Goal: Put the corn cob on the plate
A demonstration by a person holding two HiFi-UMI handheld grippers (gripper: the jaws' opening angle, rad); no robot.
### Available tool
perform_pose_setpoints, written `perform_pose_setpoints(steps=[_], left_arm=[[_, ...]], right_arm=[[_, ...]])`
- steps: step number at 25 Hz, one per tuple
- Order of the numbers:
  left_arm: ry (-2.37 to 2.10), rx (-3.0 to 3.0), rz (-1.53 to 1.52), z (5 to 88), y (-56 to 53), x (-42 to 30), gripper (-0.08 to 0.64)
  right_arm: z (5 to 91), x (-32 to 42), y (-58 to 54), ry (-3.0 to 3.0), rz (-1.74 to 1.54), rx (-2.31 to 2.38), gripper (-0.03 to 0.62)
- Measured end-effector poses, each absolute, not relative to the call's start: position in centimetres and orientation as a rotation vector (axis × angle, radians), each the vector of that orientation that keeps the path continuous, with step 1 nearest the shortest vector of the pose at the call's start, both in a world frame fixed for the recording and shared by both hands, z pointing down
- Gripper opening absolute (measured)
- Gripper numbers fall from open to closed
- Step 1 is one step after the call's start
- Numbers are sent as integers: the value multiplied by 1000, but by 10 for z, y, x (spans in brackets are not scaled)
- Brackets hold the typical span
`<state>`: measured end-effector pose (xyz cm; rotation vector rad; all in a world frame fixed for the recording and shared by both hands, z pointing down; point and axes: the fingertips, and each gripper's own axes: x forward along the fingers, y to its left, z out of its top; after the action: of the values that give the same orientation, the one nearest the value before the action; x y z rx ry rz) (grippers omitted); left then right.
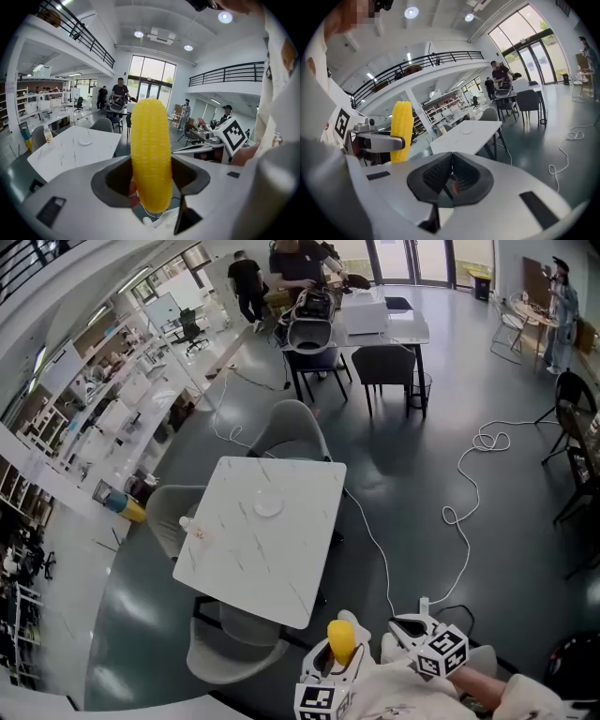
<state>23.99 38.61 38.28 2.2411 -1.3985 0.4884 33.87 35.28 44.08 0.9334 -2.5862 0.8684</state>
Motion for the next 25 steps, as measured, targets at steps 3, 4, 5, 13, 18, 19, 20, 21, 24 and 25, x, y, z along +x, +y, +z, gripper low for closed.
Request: perform_pose_setpoints(steps=[3,4,5,13,18,19,20,21,24,25], left_arm=[[-1366,2243,482,390,367,230,256],[-1360,2245,478,391,358,225,256],[-1358,2249,473,390,348,218,256],[-1417,2234,402,387,264,145,256],[-1455,2227,380,387,222,109,256],[-1462,2226,375,387,214,102,256],[-1467,2224,372,388,207,96,256],[-1468,2217,369,389,202,90,256],[-1457,2178,371,397,191,79,256],[-1454,2167,378,400,186,77,256]], right_arm=[[443,330,335,-2571,874,958,6],[442,325,326,-2569,875,965,6],[441,320,316,-2567,872,969,6],[424,256,220,-2582,770,947,6],[421,226,168,-2583,740,973,6],[424,220,161,-2580,740,968,6],[426,212,156,-2577,741,955,6],[429,205,152,-2573,744,935,6],[434,186,142,-2564,754,871,6],[436,180,135,-2563,759,857,6]])
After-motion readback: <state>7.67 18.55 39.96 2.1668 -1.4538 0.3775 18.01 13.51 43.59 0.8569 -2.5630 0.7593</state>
